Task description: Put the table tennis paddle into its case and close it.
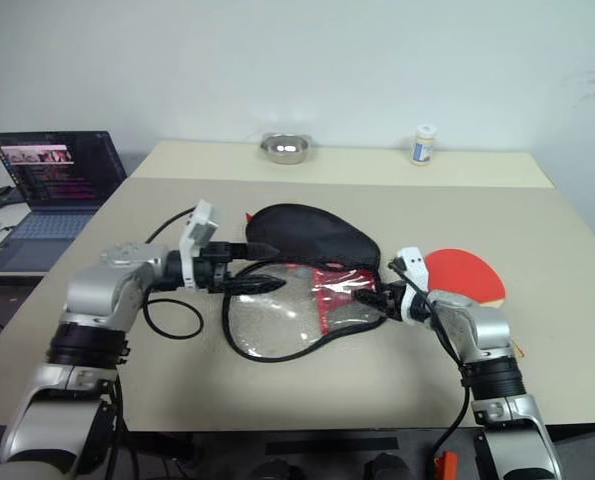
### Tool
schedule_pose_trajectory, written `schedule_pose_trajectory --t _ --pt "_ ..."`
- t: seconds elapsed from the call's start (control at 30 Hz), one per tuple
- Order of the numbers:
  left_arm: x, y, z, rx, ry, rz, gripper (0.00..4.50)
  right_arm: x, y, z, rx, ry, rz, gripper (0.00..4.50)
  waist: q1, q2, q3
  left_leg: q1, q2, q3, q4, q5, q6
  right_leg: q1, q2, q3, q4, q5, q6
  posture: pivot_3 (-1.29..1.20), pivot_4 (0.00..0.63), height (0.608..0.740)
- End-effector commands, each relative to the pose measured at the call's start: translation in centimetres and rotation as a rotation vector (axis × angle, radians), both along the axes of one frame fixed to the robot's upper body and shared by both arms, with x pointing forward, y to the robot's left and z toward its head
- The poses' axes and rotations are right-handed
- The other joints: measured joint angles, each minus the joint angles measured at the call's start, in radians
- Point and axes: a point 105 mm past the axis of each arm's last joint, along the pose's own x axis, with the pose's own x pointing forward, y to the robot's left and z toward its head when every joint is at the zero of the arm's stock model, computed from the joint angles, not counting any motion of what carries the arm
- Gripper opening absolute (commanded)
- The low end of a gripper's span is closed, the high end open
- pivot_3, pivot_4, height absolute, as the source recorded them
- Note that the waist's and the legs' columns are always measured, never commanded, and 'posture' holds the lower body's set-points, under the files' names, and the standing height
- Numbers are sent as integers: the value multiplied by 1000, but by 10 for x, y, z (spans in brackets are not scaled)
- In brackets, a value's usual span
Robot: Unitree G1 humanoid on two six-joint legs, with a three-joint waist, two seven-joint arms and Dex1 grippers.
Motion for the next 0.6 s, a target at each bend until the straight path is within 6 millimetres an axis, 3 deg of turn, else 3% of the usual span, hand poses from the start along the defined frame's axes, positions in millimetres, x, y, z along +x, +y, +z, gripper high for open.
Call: schedule_pose_trajectory --t 0.03,0.2,0.37,0.47,0.6 --pt "-6 -6 12 -12 -43 -39 4500 1 7 22 87 -30 3 1708 -3 0 0 0 0 0 0 0 0 0 0 0 0 0 0 0 150 740" --pt "-14 -12 12 -27 -28 -66 4500 6 5 41 194 -47 -96 35 -7 0 0 0 0 0 0 0 0 0 0 0 0 0 0 0 150 740" --pt "-23 -21 8 -38 0 -101 4500 8 -4 63 243 -116 -203 35 -7 0 0 0 0 0 0 0 0 0 0 0 0 0 0 0 150 740" --pt "-27 -26 4 -45 17 -120 4500 7 -21 83 277 -180 -292 35 -7 0 0 0 0 0 0 0 0 0 0 0 0 0 0 0 150 740" --pt "-28 -29 4 -54 24 -127 4500 3 -37 89 286 -209 -396 35 -8 0 0 0 0 0 0 0 0 0 0 0 0 0 0 0 150 740"
